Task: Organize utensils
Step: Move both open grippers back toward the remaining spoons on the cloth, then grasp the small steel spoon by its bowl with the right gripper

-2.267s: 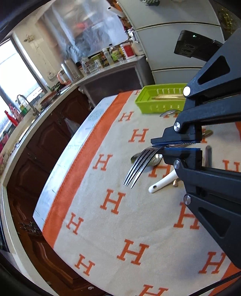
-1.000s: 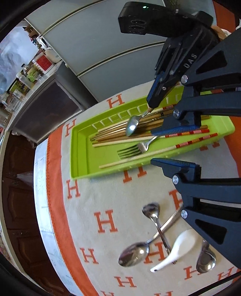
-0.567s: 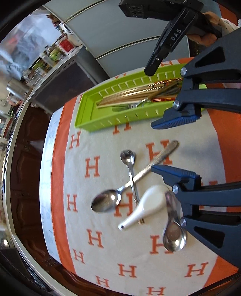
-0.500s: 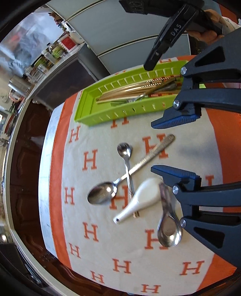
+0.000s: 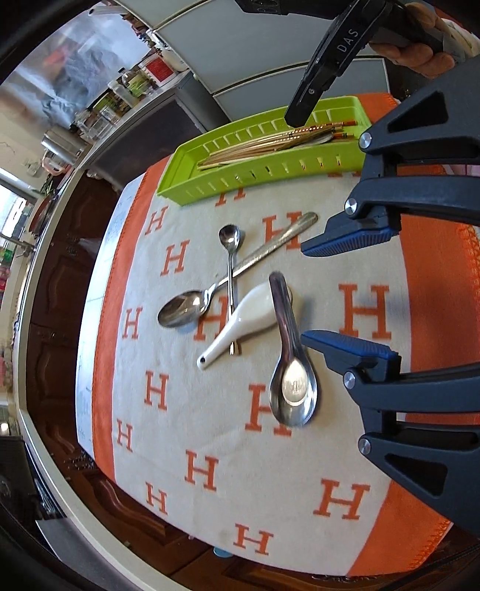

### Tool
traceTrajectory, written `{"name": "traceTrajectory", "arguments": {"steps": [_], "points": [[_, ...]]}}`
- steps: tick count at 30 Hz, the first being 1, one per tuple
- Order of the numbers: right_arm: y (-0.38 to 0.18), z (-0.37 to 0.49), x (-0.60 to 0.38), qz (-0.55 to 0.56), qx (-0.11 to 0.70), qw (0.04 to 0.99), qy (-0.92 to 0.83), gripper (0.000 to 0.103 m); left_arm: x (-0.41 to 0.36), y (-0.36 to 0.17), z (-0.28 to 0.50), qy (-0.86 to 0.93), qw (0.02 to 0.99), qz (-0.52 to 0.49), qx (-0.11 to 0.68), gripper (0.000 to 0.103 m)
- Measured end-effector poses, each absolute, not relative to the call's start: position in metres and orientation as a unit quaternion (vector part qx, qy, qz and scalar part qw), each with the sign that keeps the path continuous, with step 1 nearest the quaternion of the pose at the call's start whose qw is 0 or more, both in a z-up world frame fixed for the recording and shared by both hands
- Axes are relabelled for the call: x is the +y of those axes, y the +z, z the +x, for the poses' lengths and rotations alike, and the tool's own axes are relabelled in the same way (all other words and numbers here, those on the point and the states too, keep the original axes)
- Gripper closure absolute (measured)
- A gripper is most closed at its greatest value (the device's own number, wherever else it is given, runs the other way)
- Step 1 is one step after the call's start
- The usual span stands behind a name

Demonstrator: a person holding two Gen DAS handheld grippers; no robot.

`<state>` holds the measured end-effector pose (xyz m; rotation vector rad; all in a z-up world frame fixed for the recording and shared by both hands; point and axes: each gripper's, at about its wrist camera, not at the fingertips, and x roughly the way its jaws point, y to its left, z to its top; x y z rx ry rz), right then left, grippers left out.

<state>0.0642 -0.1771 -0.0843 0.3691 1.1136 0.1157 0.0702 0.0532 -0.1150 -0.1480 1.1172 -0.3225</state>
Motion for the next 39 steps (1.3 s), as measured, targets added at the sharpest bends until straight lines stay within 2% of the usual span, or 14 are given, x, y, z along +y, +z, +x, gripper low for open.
{"name": "traceTrajectory", "arguments": {"steps": [7,14,20,30,39], "points": [[-0.085,0.078,-0.142,0.161,0.537,0.824,0.082,0.093,0.081,-0.121,0.069,-0.124,0.840,-0.078,0.522,0.059],[-0.087,0.096,-0.110,0.147,0.546,0.818,0.108,0.086,0.113,-0.134,0.070,-0.096,0.838,-0.099,0.528,0.058],[-0.089,0.121,-0.083,0.140,0.555,0.809,0.132,0.084,0.145,-0.147,0.074,-0.068,0.833,-0.120,0.536,0.058],[-0.106,0.168,-0.034,0.114,0.581,0.790,0.160,0.084,0.164,-0.165,0.079,-0.058,0.824,-0.140,0.546,0.058],[-0.135,0.179,-0.046,0.159,0.602,0.769,0.147,0.084,0.165,-0.170,0.083,-0.066,0.820,-0.140,0.550,0.058]]}}
